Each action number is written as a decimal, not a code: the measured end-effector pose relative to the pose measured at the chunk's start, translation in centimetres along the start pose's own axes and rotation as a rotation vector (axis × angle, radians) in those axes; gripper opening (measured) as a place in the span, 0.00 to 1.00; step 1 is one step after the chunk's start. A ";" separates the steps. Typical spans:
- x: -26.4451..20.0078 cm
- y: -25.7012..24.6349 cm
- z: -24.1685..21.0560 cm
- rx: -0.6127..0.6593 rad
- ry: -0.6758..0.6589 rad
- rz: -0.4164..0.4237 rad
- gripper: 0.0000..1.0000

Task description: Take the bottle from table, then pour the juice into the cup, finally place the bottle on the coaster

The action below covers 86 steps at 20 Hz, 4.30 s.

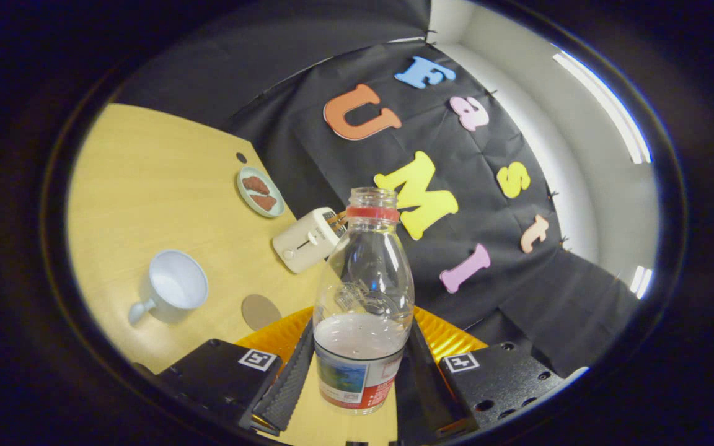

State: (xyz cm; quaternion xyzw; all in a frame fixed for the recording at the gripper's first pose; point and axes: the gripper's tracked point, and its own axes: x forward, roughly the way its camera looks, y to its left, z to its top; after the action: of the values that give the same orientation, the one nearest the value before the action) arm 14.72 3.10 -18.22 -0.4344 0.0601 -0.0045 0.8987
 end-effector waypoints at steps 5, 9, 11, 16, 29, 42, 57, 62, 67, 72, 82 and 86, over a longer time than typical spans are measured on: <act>-0.6 -1.6 3.1 0.217 -0.042 -0.001 0.83; 1.0 -2.4 5.1 0.411 -0.063 0.011 0.83; 2.0 -2.7 5.1 0.506 -0.063 0.008 0.83; 5.4 -2.9 5.0 0.676 -0.082 0.019 0.83; 15.7 1.5 0.1 0.882 -0.049 0.013 0.83; 18.8 6.4 -4.1 0.871 -0.014 -0.006 0.84; 15.4 5.7 -4.0 0.905 0.023 0.016 1.00; 11.5 3.3 -1.5 0.903 -0.009 0.028 1.00; 6.3 1.6 0.3 0.857 -0.005 0.044 1.00; -0.5 -2.1 0.9 0.850 -0.054 0.013 1.00; -12.5 -7.2 0.5 0.848 -0.078 0.007 1.00; -15.3 -10.4 1.4 0.841 -0.107 -0.038 1.00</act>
State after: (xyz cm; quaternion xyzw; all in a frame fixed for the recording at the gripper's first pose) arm 0.18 -1.35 -7.67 -0.0308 -0.0018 -0.0225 0.9993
